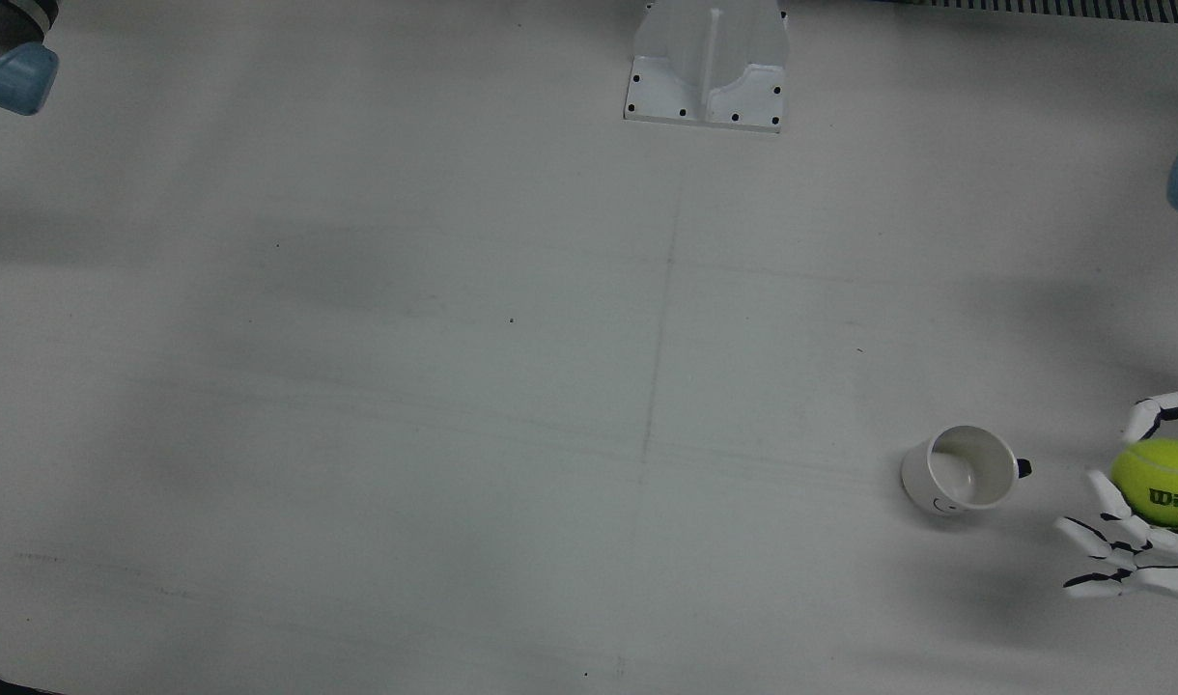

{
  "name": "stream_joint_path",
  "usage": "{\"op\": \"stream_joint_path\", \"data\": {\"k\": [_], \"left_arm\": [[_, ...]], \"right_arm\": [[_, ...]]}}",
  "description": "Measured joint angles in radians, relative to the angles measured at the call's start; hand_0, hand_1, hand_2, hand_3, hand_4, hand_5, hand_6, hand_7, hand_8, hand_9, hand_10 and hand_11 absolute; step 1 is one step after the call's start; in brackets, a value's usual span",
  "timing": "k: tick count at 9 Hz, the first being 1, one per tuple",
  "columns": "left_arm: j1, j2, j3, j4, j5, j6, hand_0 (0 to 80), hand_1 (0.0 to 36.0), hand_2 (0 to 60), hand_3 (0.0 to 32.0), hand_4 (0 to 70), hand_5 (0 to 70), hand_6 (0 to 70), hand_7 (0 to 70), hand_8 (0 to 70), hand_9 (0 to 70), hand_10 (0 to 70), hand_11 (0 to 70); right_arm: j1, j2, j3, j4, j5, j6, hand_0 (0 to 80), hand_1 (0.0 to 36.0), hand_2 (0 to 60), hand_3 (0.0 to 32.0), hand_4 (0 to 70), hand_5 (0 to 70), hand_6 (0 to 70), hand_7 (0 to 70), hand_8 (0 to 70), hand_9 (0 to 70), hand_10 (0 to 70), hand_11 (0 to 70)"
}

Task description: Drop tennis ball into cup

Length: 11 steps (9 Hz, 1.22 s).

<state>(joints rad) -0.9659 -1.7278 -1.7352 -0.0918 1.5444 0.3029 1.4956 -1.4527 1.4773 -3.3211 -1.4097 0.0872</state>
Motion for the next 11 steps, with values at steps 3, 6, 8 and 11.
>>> {"op": "stream_joint_path", "data": {"k": [3, 6, 8, 11], "left_arm": [[0.093, 0.000, 0.020, -0.016, -0.050, 0.030, 77.0, 36.0, 45.5, 29.8, 0.0, 21.2, 40.5, 23.3, 19.6, 10.3, 8.4, 15.9], [0.103, 0.001, 0.058, -0.060, -0.055, 0.034, 54.5, 27.5, 36.4, 32.0, 0.0, 16.0, 31.5, 7.3, 10.9, 0.2, 6.4, 11.9], [0.103, 0.002, 0.062, -0.070, -0.056, 0.032, 52.1, 25.6, 34.8, 32.0, 0.0, 13.8, 22.7, 7.2, 9.1, 0.3, 5.4, 10.1], [0.094, 0.007, 0.055, -0.072, -0.055, 0.008, 53.5, 27.4, 38.9, 32.0, 0.0, 15.6, 30.9, 6.6, 10.1, 0.2, 5.6, 10.7]], "right_arm": [[0.000, 0.000, 0.000, 0.000, 0.000, -0.001, 0.0, 0.0, 0.0, 0.0, 0.0, 0.0, 0.0, 0.0, 0.0, 0.0, 0.0, 0.0], [0.000, 0.000, 0.000, 0.000, -0.001, -0.001, 0.0, 0.0, 0.0, 0.0, 0.0, 0.0, 0.0, 0.0, 0.0, 0.0, 0.0, 0.0], [0.000, 0.000, 0.001, 0.000, -0.001, -0.001, 0.0, 0.0, 0.0, 0.0, 0.0, 0.0, 0.0, 0.0, 0.0, 0.0, 0.0, 0.0], [0.000, 0.000, 0.002, 0.000, -0.001, -0.001, 0.0, 0.0, 0.0, 0.0, 0.0, 0.0, 0.0, 0.0, 0.0, 0.0, 0.0, 0.0]]}}
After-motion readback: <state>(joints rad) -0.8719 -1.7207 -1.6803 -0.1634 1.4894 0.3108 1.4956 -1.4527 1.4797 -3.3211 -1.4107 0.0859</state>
